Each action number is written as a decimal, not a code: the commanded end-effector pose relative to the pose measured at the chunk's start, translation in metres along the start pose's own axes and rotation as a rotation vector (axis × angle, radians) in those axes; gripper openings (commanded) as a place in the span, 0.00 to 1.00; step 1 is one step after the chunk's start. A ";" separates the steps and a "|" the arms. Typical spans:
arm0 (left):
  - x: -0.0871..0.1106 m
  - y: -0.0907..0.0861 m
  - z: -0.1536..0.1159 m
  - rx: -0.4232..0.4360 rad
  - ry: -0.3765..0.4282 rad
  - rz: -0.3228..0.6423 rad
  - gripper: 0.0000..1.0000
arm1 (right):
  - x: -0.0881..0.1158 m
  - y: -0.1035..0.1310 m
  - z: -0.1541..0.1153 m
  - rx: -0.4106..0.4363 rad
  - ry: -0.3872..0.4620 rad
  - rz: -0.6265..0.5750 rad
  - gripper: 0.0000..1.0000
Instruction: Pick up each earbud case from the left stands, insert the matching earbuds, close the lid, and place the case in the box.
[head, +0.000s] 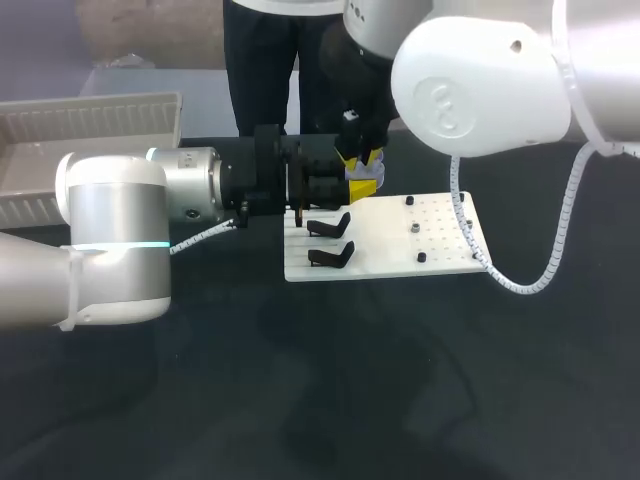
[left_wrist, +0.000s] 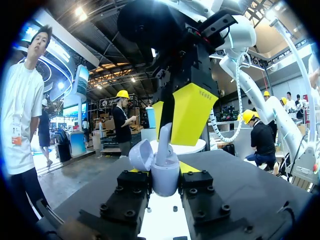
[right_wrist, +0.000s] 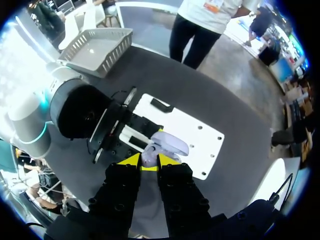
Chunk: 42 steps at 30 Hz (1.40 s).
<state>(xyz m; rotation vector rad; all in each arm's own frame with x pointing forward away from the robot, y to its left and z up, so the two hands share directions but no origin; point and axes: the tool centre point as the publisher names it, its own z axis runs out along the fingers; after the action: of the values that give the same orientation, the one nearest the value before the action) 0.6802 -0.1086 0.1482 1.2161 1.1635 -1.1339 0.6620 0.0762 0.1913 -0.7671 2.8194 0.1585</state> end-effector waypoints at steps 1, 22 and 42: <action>0.001 -0.001 0.001 -0.006 -0.005 0.005 0.00 | -0.002 0.000 0.002 0.001 0.003 0.003 0.00; 0.001 -0.001 0.001 -0.006 -0.005 0.005 0.00 | -0.004 -0.003 0.008 0.016 0.015 -0.010 0.00; 0.001 -0.001 0.001 -0.006 -0.005 0.005 0.00 | 0.000 -0.003 0.013 0.053 0.029 -0.036 0.00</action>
<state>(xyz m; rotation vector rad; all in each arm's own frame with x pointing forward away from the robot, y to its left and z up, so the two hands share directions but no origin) 0.6803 -0.1083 0.1474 1.2160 1.1639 -1.1335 0.6650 0.0741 0.1806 -0.8150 2.8208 0.0731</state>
